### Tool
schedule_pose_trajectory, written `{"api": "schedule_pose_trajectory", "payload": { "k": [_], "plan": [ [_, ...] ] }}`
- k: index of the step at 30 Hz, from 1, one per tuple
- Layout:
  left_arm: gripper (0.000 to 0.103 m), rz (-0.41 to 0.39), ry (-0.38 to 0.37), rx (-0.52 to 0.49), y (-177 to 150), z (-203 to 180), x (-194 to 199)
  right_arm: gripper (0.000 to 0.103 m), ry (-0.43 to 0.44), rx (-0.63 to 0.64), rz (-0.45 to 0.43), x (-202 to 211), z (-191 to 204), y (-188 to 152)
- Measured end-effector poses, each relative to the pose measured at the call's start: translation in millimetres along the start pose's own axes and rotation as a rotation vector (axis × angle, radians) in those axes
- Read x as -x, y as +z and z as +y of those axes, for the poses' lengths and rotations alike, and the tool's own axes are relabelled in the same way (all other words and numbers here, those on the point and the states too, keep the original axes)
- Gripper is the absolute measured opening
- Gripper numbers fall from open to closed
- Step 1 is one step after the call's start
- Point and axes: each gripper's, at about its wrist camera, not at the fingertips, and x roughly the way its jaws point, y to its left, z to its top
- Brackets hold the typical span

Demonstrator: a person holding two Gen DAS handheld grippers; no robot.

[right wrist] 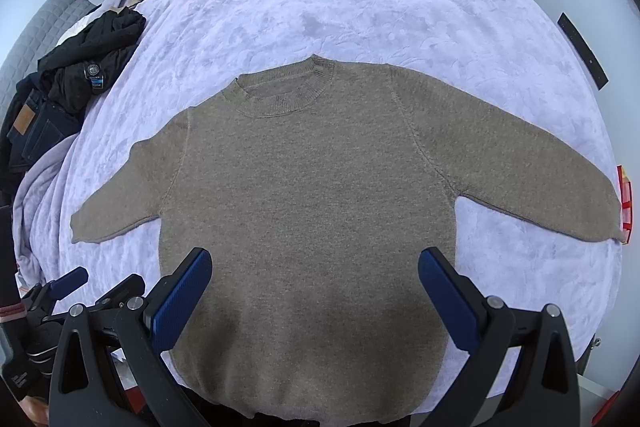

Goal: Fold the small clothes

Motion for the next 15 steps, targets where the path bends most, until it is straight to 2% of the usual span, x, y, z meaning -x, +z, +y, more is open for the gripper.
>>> {"api": "schedule_pose_trajectory", "payload": {
  "k": [4, 11, 15],
  "plan": [
    [0.103, -0.001, -0.004, 0.001, -0.6, 0.0, -1.0, 0.103, 0.001, -0.002, 0.004, -0.3, -0.1, -0.1],
    [0.103, 0.077, -0.017, 0.0, -1.9, -2.0, -2.8, 0.103, 0.002, -0.003, 0.005, -1.0, -1.1, 0.5],
    [0.103, 0.048, -0.011, 0.002, -1.0, -2.2, -2.6, 0.103, 0.002, -0.003, 0.004, -1.1, -1.2, 0.7]
  ]
}}
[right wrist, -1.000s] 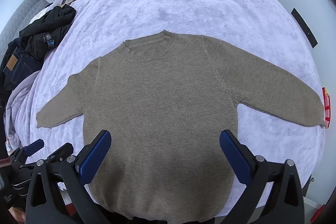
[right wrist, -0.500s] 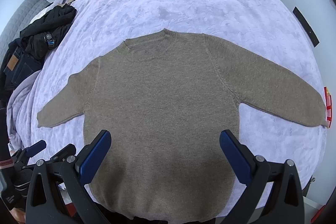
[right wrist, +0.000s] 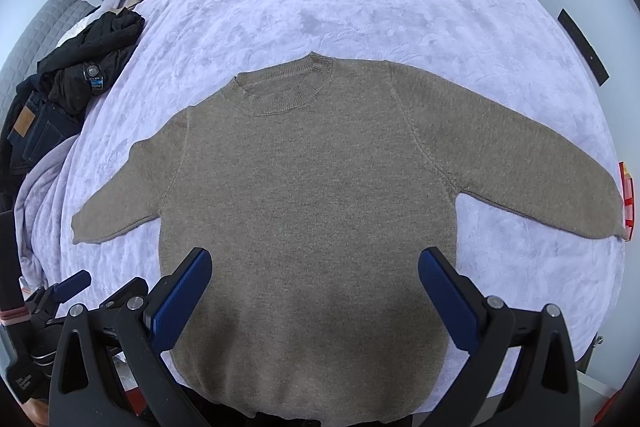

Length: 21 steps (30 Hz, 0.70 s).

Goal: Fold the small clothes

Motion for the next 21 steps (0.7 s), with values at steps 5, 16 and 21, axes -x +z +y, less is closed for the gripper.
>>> {"api": "schedule_pose_trajectory", "payload": {
  "k": [5, 16, 21],
  "plan": [
    [0.103, 0.008, -0.008, 0.003, 0.1, -0.2, 0.1, 0.103, 0.001, -0.001, 0.001, -1.0, 0.2, -0.6],
    [0.103, -0.025, 0.02, 0.0, -0.1, 0.2, -3.3, 0.103, 0.001, -0.005, 0.004, -3.1, -0.9, -2.4],
    [0.103, -0.027, 0.022, 0.001, -1.2, 0.2, -6.9, 0.103, 0.0, -0.006, 0.009, -6.5, -1.2, -3.4]
  ]
}}
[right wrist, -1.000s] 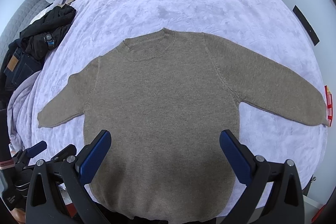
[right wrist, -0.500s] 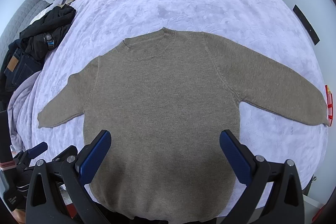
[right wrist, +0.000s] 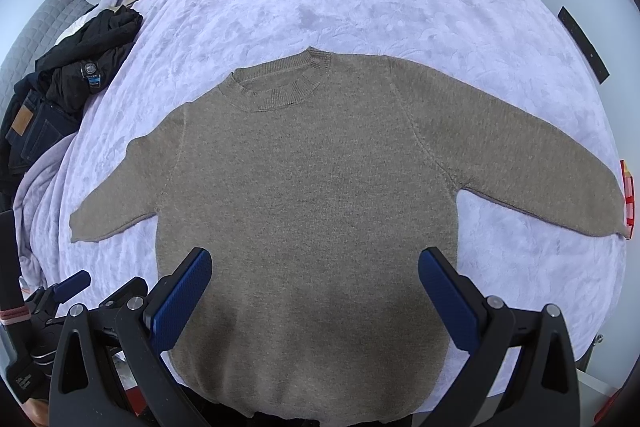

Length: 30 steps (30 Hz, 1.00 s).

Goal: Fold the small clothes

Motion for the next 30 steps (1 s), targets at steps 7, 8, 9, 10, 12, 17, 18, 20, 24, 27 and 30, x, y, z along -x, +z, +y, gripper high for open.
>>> {"api": "schedule_pose_trajectory", "payload": {
  "k": [7, 8, 9, 10, 12, 17, 18, 20, 24, 27, 30],
  "plan": [
    [0.103, 0.015, 0.041, -0.011, 0, -1, -13, 0.103, -0.001, 0.005, 0.004, -9, -2, 0],
    [0.103, 0.014, 0.041, -0.013, 0, -1, -16, 0.103, 0.0, 0.006, 0.004, -12, -3, 0],
    [0.103, 0.014, 0.046, -0.014, 0, 0, -19, 0.103, 0.005, 0.006, 0.006, -16, -3, -1],
    [0.103, 0.016, 0.048, -0.014, -1, 0, -23, 0.103, 0.008, 0.007, 0.008, -19, -3, -1],
    [0.103, 0.021, 0.051, -0.01, -1, 2, -29, 0.103, 0.009, 0.012, 0.018, -28, -3, -2],
    [0.103, 0.022, 0.026, 0.01, -3, 9, -46, 0.103, 0.01, 0.034, 0.028, -49, 2, -7],
    [0.103, 0.017, 0.017, 0.012, -3, 10, -49, 0.103, 0.009, 0.038, 0.026, -53, 3, -8],
    [0.103, 0.002, -0.007, 0.013, -4, 12, -55, 0.103, 0.013, 0.044, 0.017, -60, 3, -10],
    [0.103, -0.018, -0.075, 0.033, -4, 18, -67, 0.103, 0.032, 0.05, -0.002, -73, 5, -14],
    [0.103, -0.019, -0.1, 0.067, -3, 27, -72, 0.103, 0.059, 0.065, -0.005, -79, 13, -16],
    [0.103, -0.037, -0.147, 0.132, 1, 50, -73, 0.103, 0.079, 0.099, -0.005, -80, 27, -16]
  ]
}}
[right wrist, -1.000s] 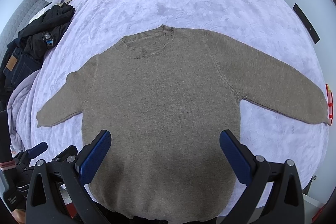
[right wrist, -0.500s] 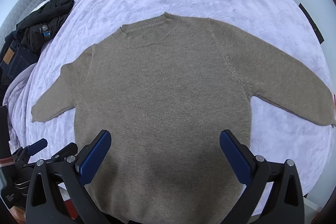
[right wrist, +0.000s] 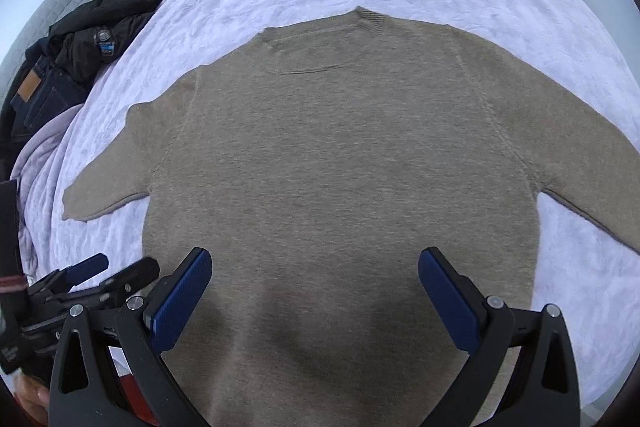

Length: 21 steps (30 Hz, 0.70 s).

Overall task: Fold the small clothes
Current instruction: 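Grasp the sweater sleeve nearest the left tool with the left tool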

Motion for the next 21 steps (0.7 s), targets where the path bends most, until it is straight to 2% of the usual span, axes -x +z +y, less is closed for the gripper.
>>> {"api": "schedule_pose_trajectory", "payload": {
  "k": [5, 10, 14, 18, 21],
  "plan": [
    [0.103, -0.122, -0.066, 0.146, 18, 74, 10, 0.103, 0.02, 0.084, -0.022, 1, 30, 2],
    [0.103, -0.224, -0.103, 0.41, 29, 186, 0, 0.103, 0.05, 0.164, -0.008, -11, 61, -1],
    [0.103, -0.276, -0.204, 0.595, 23, 266, -24, 0.103, 0.117, 0.191, 0.004, -27, 83, -7],
    [0.103, -0.261, -0.284, 0.696, 23, 305, -57, 0.103, 0.179, 0.241, 0.019, -43, 108, -19],
    [0.103, -0.288, -0.295, 0.695, 28, 311, -63, 0.103, 0.204, 0.275, 0.046, -55, 125, -28]
  ]
}}
